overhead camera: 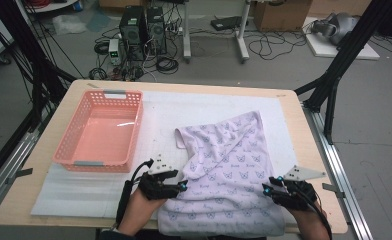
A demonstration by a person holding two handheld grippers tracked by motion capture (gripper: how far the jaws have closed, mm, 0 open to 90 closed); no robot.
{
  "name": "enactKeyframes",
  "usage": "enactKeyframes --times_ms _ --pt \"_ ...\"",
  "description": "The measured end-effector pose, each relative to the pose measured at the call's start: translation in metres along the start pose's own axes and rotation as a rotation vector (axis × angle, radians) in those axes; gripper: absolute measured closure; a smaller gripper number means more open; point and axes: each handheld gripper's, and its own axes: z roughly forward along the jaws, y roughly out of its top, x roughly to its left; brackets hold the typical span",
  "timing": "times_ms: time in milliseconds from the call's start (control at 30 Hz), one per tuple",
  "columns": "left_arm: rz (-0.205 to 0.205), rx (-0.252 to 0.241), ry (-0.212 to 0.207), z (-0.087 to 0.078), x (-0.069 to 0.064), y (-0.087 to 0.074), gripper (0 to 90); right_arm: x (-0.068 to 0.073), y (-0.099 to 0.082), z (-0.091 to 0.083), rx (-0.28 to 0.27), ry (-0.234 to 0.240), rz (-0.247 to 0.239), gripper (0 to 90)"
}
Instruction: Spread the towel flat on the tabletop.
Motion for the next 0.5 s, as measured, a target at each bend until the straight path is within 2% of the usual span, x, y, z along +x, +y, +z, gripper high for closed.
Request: enactKeyframes --times_ms 100,233,400,500 --pt "-0.03 -0.013 0.011 0.01 0.011 0.014 44.3 -0.008 0.014 0.013 -0.017 -0.03 0.015 51.6" --pt "-0.058 -0.029 0.033 0.023 0.023 0.032 44.0 -0.016 0.032 0.036 -0.003 -0.051 0.016 47.5" --pt "-0.047 -0.008 0.067 0.041 0.031 0.048 43.6 -0.026 0.049 0.065 0.039 -0.07 0.025 46.6" --pt "-0.054 0.015 0.098 0.056 0.035 0.053 43.8 -0.032 0.055 0.082 0.09 -0.085 0.035 48.0"
